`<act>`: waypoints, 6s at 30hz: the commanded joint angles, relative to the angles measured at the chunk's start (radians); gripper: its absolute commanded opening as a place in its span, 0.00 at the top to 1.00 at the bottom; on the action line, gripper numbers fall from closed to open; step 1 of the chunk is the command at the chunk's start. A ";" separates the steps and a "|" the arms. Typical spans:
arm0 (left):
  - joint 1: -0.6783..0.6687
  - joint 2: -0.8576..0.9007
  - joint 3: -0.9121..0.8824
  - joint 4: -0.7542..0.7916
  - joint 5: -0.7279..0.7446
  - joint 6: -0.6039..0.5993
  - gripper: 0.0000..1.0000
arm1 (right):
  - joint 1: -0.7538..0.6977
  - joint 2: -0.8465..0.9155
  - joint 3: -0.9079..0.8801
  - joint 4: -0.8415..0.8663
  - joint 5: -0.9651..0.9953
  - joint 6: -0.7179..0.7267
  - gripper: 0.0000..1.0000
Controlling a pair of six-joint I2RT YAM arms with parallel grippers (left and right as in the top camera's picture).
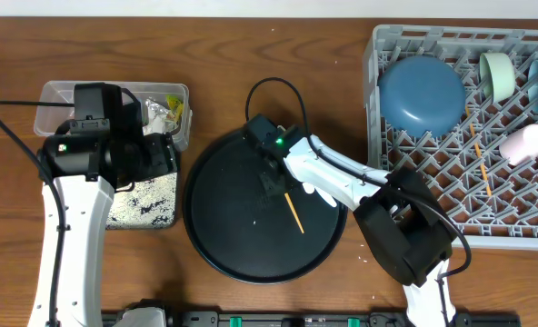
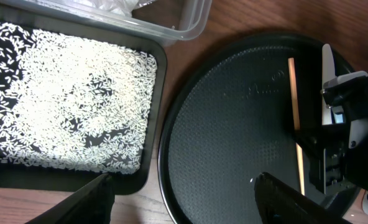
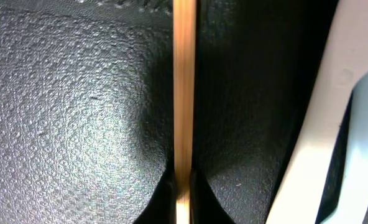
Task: Sort waste into correct bins and load items into the dishwasher rack
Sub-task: 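Lift the second chopstick and carry it to the dish rack, then lower the chopstick into the rack and open the right gripper, then move the right gripper back to the white utensils on the tray, then grasp the white plastic fork with the right gripper and lift it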
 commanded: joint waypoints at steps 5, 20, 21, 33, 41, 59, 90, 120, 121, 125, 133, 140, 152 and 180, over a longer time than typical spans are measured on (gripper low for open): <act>0.005 -0.007 0.002 -0.003 -0.005 -0.005 0.27 | 0.004 0.032 0.003 -0.013 0.003 0.002 0.99; 0.005 -0.007 0.002 -0.003 -0.006 -0.005 0.27 | -0.197 -0.229 0.214 -0.193 0.052 -0.146 0.99; 0.005 -0.007 0.002 -0.003 -0.006 -0.005 0.27 | -0.218 -0.249 0.214 -0.200 0.076 -0.146 0.99; 0.005 -0.007 0.002 -0.003 -0.006 -0.005 0.27 | -0.640 -0.351 0.211 -0.294 0.143 -0.299 0.99; 0.005 -0.007 0.002 -0.003 -0.006 -0.005 0.26 | -0.903 -0.351 0.209 -0.270 0.142 -0.459 0.99; 0.005 -0.007 0.002 -0.003 -0.005 -0.005 0.26 | -1.126 -0.351 -0.003 -0.092 0.142 -0.653 0.99; 0.005 -0.007 0.002 -0.003 -0.005 -0.005 0.27 | -1.023 -0.444 -0.054 -0.012 -0.150 -0.649 0.32; 0.005 -0.007 0.002 -0.007 -0.005 -0.005 0.26 | -0.176 -0.164 -0.061 0.054 -0.109 -0.248 0.53; 0.005 -0.007 0.002 -0.007 -0.005 -0.005 0.26 | -0.163 -0.146 -0.061 0.054 -0.076 -0.223 0.53; 0.005 -0.007 0.002 -0.008 -0.005 -0.005 0.27 | -0.142 -0.101 -0.061 0.055 -0.023 -0.175 0.53; 0.005 -0.006 0.002 -0.008 -0.005 -0.005 0.27 | -0.137 -0.055 -0.061 0.064 -0.019 -0.159 0.54; 0.005 0.001 0.002 -0.008 -0.005 -0.005 0.26 | -0.119 -0.039 -0.063 0.070 -0.038 -0.151 0.56; 0.005 0.002 0.002 -0.010 -0.005 -0.005 0.27 | -0.113 -0.030 -0.066 0.076 -0.034 -0.151 0.66; 0.005 0.002 0.002 -0.011 -0.005 -0.005 0.27 | -0.112 -0.021 -0.049 0.023 0.000 -0.129 0.97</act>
